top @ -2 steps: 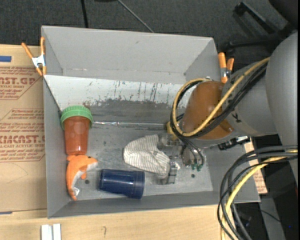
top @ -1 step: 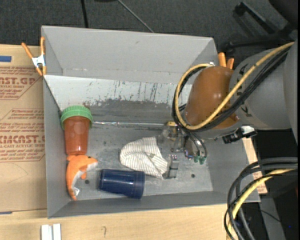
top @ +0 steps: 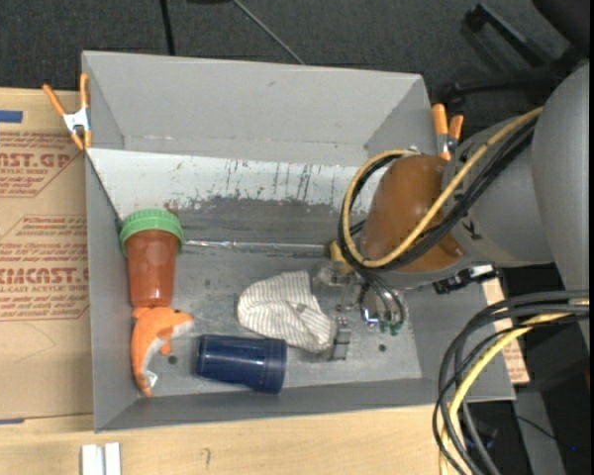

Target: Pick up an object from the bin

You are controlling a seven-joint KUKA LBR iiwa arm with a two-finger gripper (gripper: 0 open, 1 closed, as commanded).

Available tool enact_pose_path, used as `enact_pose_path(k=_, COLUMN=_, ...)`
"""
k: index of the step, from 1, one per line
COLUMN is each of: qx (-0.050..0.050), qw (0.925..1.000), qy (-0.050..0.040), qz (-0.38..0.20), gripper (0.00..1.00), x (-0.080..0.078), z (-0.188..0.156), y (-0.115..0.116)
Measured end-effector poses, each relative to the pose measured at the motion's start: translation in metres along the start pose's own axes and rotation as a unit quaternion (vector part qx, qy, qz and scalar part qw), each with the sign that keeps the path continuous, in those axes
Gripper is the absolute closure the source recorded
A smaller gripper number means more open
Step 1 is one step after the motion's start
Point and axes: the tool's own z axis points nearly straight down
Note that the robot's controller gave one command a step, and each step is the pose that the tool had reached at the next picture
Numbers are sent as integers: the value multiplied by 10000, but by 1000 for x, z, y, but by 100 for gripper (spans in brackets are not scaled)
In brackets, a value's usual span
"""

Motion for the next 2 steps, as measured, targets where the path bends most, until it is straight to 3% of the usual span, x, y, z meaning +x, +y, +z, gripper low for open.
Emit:
enact_pose_path(k=1, qx=6, qw=9973, qy=35, qz=740, gripper=0, x=15, z=15, y=30)
enact_pose_path(k=2, qx=5, qw=9971, qy=28, qz=761, gripper=100, x=30, z=14, y=101)
